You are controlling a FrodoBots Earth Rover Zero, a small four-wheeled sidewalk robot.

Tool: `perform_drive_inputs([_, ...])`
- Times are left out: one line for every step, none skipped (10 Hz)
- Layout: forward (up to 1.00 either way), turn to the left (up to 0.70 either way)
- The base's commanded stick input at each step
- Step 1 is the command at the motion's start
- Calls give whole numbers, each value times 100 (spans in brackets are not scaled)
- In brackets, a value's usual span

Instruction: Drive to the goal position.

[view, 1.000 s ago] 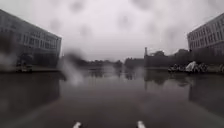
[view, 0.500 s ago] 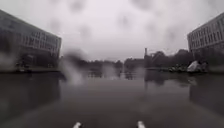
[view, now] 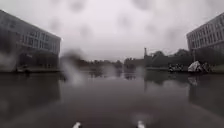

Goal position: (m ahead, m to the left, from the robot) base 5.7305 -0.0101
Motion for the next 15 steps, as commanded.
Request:
perform_drive_inputs([1, 0])
perform_drive_inputs([38, 1])
perform_drive_inputs([70, 1])
perform_drive_inputs([70, 1])
perform_drive_inputs([70, 1])
perform_drive_inputs([70, 1])
perform_drive_inputs([70, 1])
perform_drive_inputs([70, 1])
perform_drive_inputs([70, 1])
perform_drive_inputs([70, 1])
perform_drive_inputs([70, 1])
perform_drive_inputs([70, 1])
perform_drive_inputs([70, 1])
perform_drive_inputs([70, 1])
perform_drive_inputs([62, 1])
